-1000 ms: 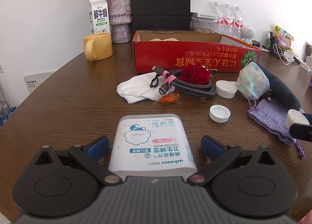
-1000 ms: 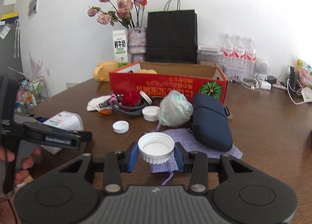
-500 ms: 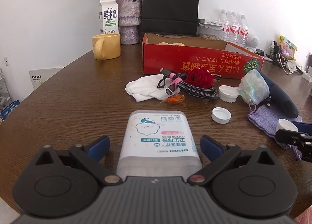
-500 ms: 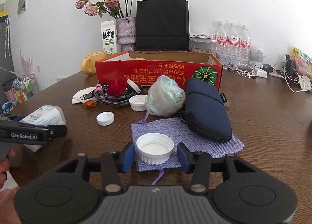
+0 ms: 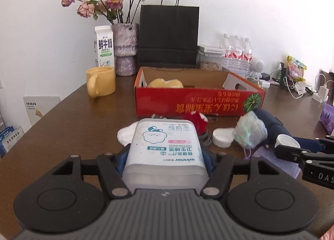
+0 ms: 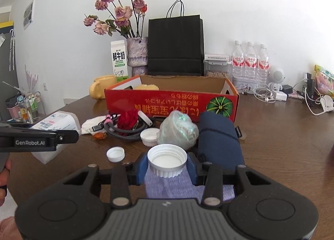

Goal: Organize objects
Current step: 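Carry the container into the red box with left tool while right tool carries the cap there, then open both tools to release container and cap into the box, then withdraw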

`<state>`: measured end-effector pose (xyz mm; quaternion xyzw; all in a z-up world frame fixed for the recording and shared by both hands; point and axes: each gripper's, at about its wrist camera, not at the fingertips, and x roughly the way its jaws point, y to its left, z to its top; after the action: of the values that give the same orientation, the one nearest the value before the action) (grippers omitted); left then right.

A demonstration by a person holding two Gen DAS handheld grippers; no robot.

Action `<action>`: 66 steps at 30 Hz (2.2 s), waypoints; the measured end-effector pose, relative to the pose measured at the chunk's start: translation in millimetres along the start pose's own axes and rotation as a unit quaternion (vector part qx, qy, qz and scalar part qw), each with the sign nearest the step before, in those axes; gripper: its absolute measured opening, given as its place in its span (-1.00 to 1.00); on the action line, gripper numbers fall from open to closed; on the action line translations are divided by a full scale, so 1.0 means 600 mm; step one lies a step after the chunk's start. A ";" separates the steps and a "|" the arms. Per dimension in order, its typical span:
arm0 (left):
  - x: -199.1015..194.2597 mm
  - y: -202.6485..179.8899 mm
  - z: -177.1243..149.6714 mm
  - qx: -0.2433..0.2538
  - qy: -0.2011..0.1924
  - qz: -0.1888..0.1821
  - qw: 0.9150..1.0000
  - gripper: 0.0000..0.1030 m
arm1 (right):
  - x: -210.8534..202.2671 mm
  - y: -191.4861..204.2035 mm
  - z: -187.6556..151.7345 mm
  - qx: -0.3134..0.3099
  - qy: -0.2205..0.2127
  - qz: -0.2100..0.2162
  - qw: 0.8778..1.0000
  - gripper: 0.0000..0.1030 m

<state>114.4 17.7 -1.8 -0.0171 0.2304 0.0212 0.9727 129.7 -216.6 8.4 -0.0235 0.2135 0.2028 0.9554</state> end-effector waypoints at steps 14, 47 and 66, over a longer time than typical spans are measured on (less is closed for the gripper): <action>0.118 -0.060 0.162 -0.020 -0.051 0.002 0.998 0.30 | 0.128 -0.046 0.163 -0.005 -0.069 -0.019 0.997 -0.24; 0.324 -0.079 0.208 -0.051 -0.029 0.028 0.998 1.00 | 0.341 -0.100 0.208 0.005 0.014 -0.066 0.998 0.98; 0.244 -0.047 0.158 -0.086 -0.098 0.053 0.990 1.00 | 0.253 -0.110 0.190 0.023 -0.033 -0.081 0.996 0.98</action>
<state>289.1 -1.7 17.9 -0.0867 0.1313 0.0944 0.9830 327.1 -204.8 45.9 -0.0119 0.1836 0.1200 0.9756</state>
